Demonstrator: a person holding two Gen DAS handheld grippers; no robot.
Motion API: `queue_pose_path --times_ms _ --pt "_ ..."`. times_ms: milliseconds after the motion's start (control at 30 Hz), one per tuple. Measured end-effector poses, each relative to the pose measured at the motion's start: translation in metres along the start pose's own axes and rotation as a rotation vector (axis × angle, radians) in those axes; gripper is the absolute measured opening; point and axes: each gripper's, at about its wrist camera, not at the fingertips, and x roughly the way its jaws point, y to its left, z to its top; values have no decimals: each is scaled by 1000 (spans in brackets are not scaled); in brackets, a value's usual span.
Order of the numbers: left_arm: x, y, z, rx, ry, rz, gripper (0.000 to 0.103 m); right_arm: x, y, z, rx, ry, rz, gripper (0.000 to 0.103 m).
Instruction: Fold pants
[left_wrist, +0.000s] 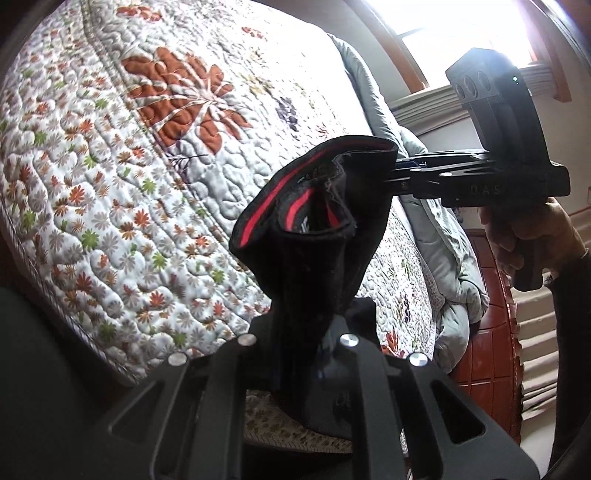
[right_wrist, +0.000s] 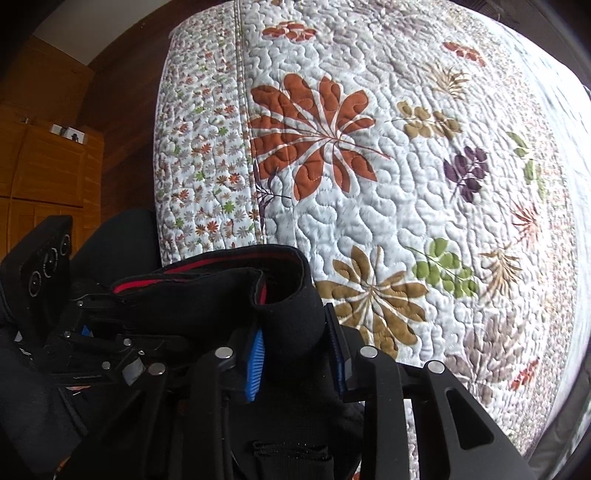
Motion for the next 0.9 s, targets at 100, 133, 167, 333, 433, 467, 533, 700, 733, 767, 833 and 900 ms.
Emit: queue_pose_path --times_ms 100,133,167,333,433,467,533,700,733,767,833,900 --pt "-3 -10 -1 32 -3 -6 11 -15 2 -10 12 -20 -30 29" --pt "-4 -14 -1 42 -4 -9 11 -20 3 -13 16 -26 -41 29" --pt "-5 -18 -2 54 -5 -11 11 -25 4 -18 21 -32 -53 29" --pt "-11 -39 -7 116 -9 -21 11 -47 6 -38 42 -61 -103 29" --pt "-14 -49 -11 151 -12 -25 11 -60 10 -49 52 -70 -138 28" --pt "-14 -52 -12 161 -13 -26 11 -63 11 -53 55 -71 -149 28" --pt "-15 -58 -14 182 -16 -30 11 -73 14 -63 64 -79 -171 28" --pt "-18 -82 -25 251 -17 -36 11 -89 16 -86 92 -94 -212 28" --pt "-19 -86 -27 261 -17 -37 11 -92 16 -91 96 -98 -218 28" --pt "-19 -91 -29 276 -16 -36 11 -95 16 -95 99 -101 -225 28" --pt "-20 -99 -33 296 -16 -38 11 -101 18 -106 106 -111 -241 28" --pt "-22 -109 -38 320 -15 -39 11 -107 20 -115 111 -116 -258 28"
